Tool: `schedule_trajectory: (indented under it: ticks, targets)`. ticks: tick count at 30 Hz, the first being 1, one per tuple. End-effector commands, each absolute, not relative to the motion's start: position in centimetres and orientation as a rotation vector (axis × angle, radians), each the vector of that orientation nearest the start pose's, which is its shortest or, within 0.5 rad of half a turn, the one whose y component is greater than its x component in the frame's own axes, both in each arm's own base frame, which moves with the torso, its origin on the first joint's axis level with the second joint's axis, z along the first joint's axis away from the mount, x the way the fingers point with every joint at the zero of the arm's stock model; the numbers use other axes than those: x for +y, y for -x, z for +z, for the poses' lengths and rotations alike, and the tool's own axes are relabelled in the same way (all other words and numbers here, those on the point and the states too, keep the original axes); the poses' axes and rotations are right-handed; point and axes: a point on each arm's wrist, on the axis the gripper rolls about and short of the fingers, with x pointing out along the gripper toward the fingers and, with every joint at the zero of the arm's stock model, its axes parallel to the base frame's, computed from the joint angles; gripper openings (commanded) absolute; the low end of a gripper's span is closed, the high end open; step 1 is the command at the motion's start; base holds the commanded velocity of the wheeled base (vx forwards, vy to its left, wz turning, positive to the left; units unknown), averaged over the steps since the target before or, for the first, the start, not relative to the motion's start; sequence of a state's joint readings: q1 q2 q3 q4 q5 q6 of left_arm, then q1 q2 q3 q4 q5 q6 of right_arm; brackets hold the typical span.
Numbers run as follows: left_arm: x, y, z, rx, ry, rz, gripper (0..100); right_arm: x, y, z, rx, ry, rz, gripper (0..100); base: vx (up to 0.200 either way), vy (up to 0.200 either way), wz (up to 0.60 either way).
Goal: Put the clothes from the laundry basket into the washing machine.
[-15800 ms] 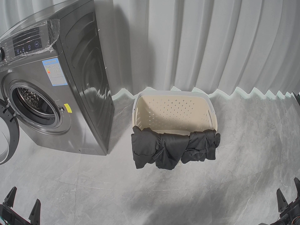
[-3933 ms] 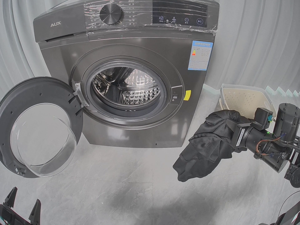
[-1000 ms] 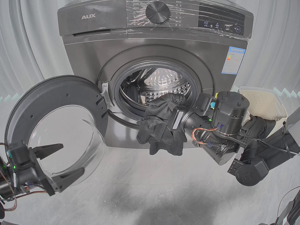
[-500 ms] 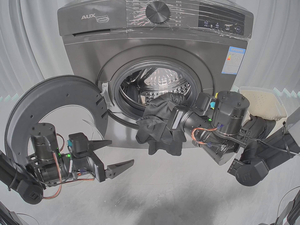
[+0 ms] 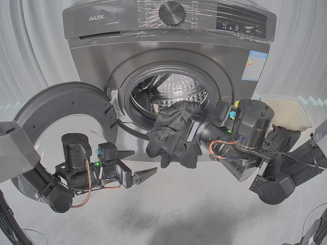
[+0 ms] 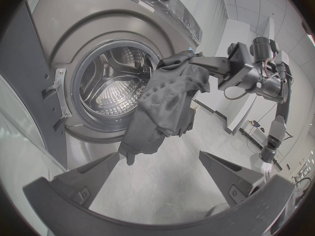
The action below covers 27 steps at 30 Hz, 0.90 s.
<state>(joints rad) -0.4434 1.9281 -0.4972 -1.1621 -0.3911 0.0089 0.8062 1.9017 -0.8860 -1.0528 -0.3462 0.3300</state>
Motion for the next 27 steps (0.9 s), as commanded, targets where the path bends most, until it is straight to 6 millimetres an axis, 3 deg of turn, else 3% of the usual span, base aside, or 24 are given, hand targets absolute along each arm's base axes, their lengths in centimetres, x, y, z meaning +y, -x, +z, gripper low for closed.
schedule_trajectory:
  ticks: [1,16,27]
  targets:
    - [-14.0,-29.1,6.8,0.296,-0.013,-0.801,100,25.1,-24.7,18.2,0.039,-0.349,0.473,0,0.000,0.000,0.00]
    - [-15.2,-33.3,6.2,0.224,0.009,-0.775,100,25.1,-23.9,18.3,0.045,-0.349,0.490,0,0.000,0.000,0.00]
    - [-16.2,-34.5,5.8,0.178,0.018,-0.788,100,25.1,-23.8,18.2,0.039,-0.352,0.492,0,0.000,0.000,0.00]
